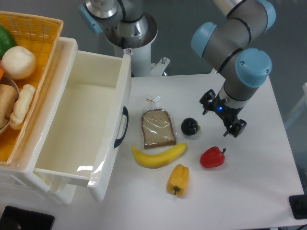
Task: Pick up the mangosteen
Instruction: 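Move the open gripper over the dark round mangosteen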
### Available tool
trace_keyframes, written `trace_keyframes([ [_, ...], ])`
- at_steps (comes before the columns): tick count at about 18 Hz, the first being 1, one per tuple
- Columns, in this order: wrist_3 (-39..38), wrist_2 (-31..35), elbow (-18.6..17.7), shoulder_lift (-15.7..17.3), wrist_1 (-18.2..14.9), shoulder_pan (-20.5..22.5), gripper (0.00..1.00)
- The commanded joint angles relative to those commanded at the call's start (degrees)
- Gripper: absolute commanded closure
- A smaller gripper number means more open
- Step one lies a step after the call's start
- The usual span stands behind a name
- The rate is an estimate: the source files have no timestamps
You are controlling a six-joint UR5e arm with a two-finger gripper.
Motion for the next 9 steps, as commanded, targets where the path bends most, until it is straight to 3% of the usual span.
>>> trace_keyframes([
  [4,-0.7,0.1,-1.8,0.4,0.1,0.0,0.00],
  [9,-1.9,0.1,-6.8,1.7,0.4,0.2,0.00],
])
